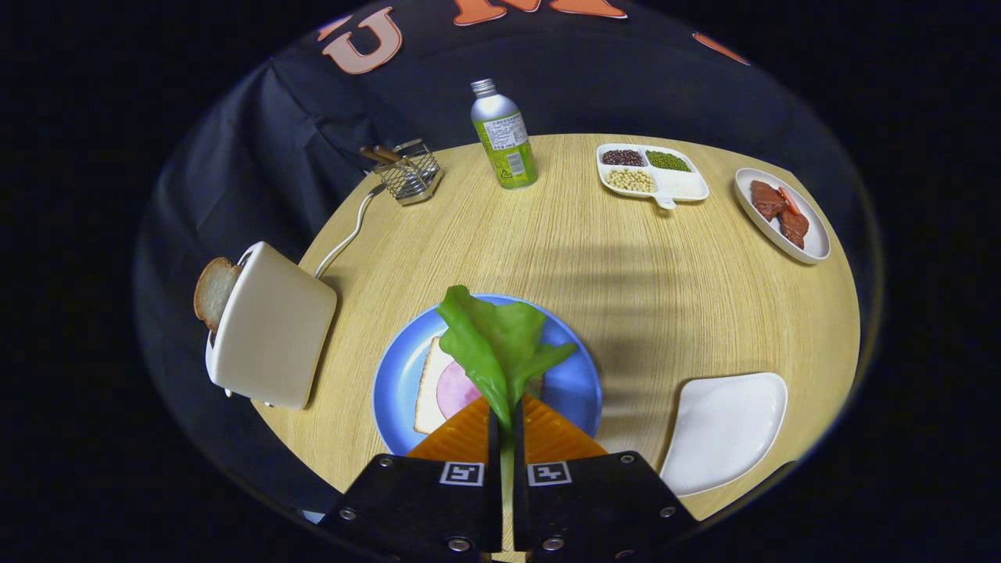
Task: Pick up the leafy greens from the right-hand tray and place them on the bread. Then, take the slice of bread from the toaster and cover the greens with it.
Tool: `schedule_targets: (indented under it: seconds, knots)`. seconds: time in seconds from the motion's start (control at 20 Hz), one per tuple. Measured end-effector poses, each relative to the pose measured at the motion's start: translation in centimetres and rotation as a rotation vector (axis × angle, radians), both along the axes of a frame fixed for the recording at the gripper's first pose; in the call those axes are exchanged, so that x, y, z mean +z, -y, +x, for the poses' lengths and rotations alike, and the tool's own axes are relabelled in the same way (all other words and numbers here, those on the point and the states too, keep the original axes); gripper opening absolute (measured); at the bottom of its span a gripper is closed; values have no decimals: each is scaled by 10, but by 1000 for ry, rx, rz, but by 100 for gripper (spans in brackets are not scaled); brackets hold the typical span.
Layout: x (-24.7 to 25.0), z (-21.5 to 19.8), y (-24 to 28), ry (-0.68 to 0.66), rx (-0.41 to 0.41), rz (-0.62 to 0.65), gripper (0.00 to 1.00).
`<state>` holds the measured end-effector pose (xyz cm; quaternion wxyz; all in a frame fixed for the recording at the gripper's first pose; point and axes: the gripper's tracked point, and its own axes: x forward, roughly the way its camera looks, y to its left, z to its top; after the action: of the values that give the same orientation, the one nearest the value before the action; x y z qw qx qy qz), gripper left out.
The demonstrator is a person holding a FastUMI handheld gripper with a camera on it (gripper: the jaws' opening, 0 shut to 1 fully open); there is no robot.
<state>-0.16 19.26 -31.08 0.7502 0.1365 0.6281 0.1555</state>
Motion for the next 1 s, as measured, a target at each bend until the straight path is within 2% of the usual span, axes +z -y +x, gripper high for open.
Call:
schedule_targets:
  seconds: [0.5, 0.7, 1.0]
  knots:
    - [-15, -3, -31, -30, 37, -27, 9]
    - [-15, -5, -41, -42, 44, -25, 19]
    - [-13, 1, -44, -23, 44, -54, 46]
